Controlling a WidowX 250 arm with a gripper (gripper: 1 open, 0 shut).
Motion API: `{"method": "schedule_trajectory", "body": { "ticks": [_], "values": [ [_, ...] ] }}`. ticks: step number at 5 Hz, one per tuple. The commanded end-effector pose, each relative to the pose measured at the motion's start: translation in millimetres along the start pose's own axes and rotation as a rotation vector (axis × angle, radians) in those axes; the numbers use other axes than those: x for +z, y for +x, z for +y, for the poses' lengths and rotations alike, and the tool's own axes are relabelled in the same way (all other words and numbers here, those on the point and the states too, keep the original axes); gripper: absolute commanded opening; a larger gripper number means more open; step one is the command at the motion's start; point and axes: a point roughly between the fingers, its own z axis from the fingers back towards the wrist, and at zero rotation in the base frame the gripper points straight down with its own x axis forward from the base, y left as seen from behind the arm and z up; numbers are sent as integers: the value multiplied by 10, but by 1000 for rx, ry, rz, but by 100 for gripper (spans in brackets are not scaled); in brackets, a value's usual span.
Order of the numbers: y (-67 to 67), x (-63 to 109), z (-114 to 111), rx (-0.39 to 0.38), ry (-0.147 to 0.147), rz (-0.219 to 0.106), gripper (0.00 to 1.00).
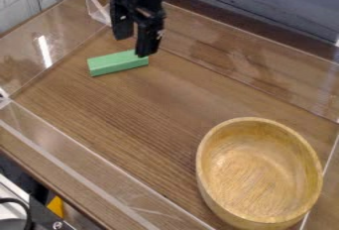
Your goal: Put the green block in the brown bowl
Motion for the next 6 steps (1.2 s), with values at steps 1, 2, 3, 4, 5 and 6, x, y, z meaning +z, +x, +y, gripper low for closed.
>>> {"method": "schedule_trajectory", "body": {
  "ticks": [1, 2, 3, 4, 5, 6],
  "values": [
    [38, 29, 171, -46, 42, -41, 100],
    [55, -83, 263, -84, 54, -40, 100],
    [71, -198, 357, -108, 61, -41, 100],
    [78, -297, 434, -128, 67, -44, 100],
    [86, -382, 513, -143, 70, -49, 100],
    [90, -448, 583, -157, 69, -56, 100]
  ]
}}
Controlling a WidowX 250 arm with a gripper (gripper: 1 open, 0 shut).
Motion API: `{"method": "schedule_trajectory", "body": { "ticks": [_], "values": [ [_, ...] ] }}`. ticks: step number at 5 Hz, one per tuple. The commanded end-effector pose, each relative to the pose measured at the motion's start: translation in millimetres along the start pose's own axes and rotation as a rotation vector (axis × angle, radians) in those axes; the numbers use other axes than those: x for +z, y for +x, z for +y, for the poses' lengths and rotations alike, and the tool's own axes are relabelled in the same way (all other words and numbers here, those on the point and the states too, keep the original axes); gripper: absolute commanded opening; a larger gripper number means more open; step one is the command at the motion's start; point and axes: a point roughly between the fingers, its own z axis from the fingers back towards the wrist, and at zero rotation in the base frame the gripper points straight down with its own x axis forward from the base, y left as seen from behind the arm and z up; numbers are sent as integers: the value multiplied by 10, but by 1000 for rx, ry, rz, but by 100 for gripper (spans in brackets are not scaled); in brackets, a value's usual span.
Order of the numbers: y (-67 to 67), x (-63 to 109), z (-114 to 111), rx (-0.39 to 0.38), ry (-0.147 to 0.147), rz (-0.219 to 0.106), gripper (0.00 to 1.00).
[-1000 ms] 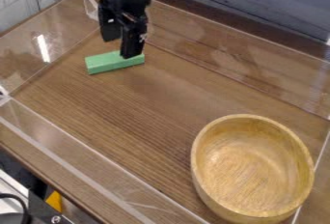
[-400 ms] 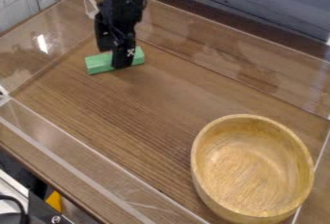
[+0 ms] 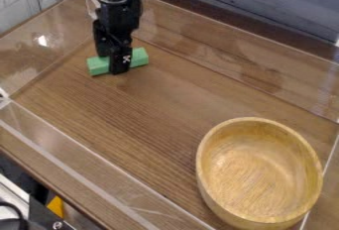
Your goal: Put the green block in the brown bowl
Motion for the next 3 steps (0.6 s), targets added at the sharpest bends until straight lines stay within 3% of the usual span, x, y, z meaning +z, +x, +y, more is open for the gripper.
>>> {"method": "schedule_trajectory", "body": {
  "ticks": [1, 2, 3],
  "values": [
    [33, 111, 133, -3, 32, -41, 100],
    [33, 85, 151, -14, 23, -43, 100],
    [32, 81, 143, -29, 12, -44, 0]
  ]
}}
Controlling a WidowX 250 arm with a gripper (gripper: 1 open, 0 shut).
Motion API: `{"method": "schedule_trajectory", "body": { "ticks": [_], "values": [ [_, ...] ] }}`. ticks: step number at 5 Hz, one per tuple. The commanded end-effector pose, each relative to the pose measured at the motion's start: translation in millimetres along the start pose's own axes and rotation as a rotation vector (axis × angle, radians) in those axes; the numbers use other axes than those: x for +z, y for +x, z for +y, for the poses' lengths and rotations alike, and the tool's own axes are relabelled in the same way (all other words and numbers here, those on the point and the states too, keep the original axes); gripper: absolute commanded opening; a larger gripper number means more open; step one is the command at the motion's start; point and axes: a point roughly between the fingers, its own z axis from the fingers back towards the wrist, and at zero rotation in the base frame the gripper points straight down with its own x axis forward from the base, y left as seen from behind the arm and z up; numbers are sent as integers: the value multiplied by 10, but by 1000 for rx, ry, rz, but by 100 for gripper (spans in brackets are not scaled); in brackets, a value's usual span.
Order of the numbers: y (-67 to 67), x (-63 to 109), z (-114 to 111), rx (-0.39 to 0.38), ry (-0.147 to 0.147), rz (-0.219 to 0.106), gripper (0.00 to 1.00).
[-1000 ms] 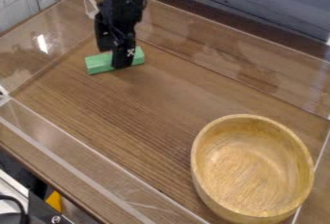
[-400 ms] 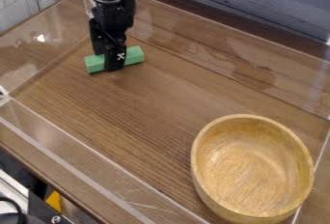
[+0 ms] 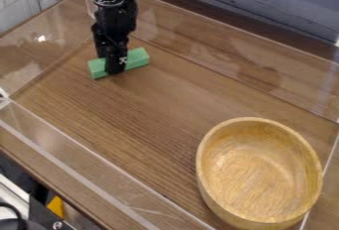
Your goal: Put the green block in the brown bowl
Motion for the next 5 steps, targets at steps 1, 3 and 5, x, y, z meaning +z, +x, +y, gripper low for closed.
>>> {"method": "schedule_trajectory", "body": {
  "ticks": [1, 3, 5],
  "values": [
    [25, 140, 105, 5, 29, -34, 0],
    [26, 96, 120, 0, 9, -34, 0],
    [28, 50, 124, -5, -10, -34, 0]
  ]
}}
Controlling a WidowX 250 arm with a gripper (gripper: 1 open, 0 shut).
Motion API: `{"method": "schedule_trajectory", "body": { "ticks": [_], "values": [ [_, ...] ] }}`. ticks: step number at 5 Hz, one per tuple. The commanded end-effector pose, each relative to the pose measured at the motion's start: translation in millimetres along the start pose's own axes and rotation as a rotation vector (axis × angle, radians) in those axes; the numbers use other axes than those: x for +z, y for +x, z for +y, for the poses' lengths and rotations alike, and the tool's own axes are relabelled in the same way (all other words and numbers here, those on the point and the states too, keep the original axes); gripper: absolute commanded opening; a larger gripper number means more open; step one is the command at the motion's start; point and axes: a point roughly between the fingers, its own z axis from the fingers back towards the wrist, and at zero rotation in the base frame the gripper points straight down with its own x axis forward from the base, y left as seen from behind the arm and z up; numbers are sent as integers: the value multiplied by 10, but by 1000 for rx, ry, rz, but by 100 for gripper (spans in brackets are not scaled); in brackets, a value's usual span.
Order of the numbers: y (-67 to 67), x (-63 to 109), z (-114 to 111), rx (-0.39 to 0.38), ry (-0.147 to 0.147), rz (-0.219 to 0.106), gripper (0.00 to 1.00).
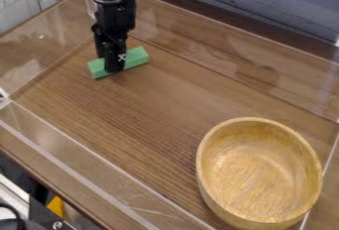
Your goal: Put the green block in the brown bowl
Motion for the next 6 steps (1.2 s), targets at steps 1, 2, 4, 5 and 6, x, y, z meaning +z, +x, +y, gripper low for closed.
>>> {"method": "schedule_trajectory", "body": {
  "ticks": [1, 2, 4, 5, 6],
  "values": [
    [-11, 51, 70, 6, 11, -21, 0],
    [-8, 167, 27, 38, 3, -35, 0],
    [-8, 391, -58, 104, -13, -59, 0],
    [-11, 503, -94, 140, -21, -71, 0],
    [-20, 596, -119, 176, -28, -83, 0]
  ]
}}
